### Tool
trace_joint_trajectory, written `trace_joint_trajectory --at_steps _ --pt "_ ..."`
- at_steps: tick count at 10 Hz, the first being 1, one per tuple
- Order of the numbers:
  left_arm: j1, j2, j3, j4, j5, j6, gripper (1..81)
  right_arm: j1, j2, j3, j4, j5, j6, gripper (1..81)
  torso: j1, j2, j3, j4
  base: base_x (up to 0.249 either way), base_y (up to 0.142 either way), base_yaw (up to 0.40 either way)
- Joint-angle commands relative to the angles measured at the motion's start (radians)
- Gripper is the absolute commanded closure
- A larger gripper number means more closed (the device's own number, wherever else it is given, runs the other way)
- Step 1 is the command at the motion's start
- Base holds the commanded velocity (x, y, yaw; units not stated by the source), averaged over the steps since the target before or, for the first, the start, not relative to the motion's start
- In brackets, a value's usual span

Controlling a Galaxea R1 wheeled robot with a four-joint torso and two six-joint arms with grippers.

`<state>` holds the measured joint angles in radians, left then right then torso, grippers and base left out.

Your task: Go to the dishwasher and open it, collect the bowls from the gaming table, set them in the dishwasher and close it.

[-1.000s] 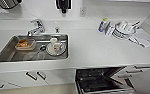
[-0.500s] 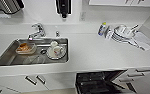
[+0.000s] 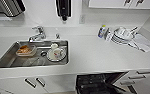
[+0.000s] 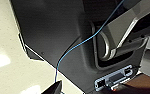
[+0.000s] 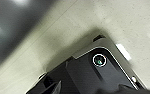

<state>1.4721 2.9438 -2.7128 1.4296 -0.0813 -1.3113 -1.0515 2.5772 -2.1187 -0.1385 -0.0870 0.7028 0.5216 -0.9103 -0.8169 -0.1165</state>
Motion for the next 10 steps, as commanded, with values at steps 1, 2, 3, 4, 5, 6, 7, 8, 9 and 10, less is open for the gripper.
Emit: trace_joint_trajectory --at_steps 1,2,3,4,5,6,7,8,9,10 --pt "0.015 -0.009 0.001 0.000 0.041 -0.002 1.0 0.159 -0.124 0.051 0.241 -0.022 0.012 1.0 0.000 0.000 0.000 0.000 0.000 0.000 0.000" --pt "0.017 -0.009 0.001 0.002 0.041 -0.002 1.0 0.187 -0.148 0.082 0.267 -0.022 0.012 1.0 0.000 0.001 0.000 0.000 0.000 0.000 0.000" --pt "0.018 -0.009 0.001 0.002 0.041 0.000 1.0 0.213 -0.159 0.096 0.292 -0.020 0.012 1.0 0.000 0.001 0.000 0.000 0.000 0.000 0.000" --pt "0.021 -0.009 0.001 0.002 0.041 0.000 1.0 0.237 -0.168 0.119 0.309 -0.010 0.012 1.0 0.000 0.000 0.000 0.000 0.000 0.000 0.000" --pt "0.021 -0.011 0.001 0.002 0.041 0.000 1.0 0.256 -0.171 0.145 0.313 -0.007 0.012 1.0 0.000 0.000 0.000 0.000 0.000 0.000 0.000" --pt "0.021 -0.011 0.001 0.002 0.041 -0.002 1.0 0.268 -0.174 0.184 0.310 0.000 0.009 1.0 0.000 0.000 0.000 0.000 0.000 0.000 0.000" --pt "0.021 -0.011 0.001 0.000 0.041 0.000 1.0 0.253 -0.155 0.189 0.295 -0.010 -0.002 1.0 0.001 0.000 0.000 0.000 0.000 0.000 0.000" --pt "0.021 -0.011 0.001 0.000 0.041 -0.002 1.0 0.189 -0.125 0.157 0.283 -0.016 -0.009 1.0 0.001 0.000 0.000 0.000 0.000 0.000 0.000" --pt "0.023 -0.009 0.001 -0.001 0.041 -0.002 1.0 0.120 -0.081 0.068 0.223 -0.014 -0.026 1.0 0.001 0.000 0.000 0.000 0.000 0.000 0.000" --pt "0.021 -0.003 0.001 -0.001 0.043 0.000 1.0 0.039 -0.038 -0.019 0.156 -0.013 -0.029 1.0 0.001 0.000 0.000 0.000 0.000 0.000 0.000"
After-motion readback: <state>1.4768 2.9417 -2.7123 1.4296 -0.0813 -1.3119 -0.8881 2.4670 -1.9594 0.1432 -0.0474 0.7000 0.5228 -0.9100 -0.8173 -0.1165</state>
